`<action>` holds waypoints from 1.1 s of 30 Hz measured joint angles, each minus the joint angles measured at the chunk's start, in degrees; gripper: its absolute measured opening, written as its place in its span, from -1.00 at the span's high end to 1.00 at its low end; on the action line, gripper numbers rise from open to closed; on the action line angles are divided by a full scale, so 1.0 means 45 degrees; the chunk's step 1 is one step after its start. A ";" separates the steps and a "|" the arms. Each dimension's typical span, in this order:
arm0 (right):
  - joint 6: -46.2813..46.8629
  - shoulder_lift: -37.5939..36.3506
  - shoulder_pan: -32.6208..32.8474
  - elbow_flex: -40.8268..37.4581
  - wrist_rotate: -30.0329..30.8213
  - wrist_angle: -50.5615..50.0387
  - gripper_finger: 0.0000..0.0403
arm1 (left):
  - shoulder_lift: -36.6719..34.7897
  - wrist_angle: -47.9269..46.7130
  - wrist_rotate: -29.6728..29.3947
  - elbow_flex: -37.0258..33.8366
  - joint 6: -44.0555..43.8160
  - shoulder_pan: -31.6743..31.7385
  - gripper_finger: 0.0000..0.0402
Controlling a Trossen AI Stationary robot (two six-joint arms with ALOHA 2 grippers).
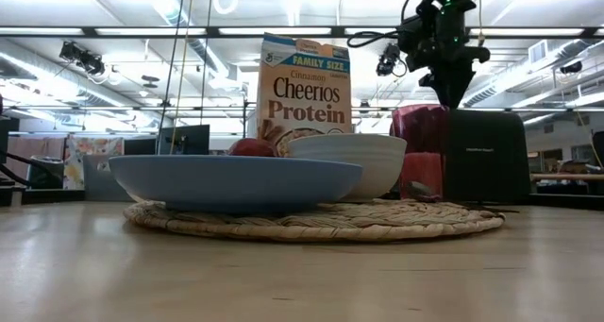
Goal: Arrange a breakfast setting
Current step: Put the bagel on top of the blue plate
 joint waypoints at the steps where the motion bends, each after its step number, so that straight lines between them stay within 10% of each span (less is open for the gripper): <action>1: -0.0172 0.0000 0.0060 0.0000 0.0141 0.0041 0.35 | 0.0000 0.0000 -0.0021 0.0000 0.0005 0.0089 0.31; 33: -0.0814 -0.0121 0.0887 -0.0423 0.1317 0.0439 0.35 | -0.0586 0.0005 -0.0001 -0.0005 0.0060 0.1113 0.31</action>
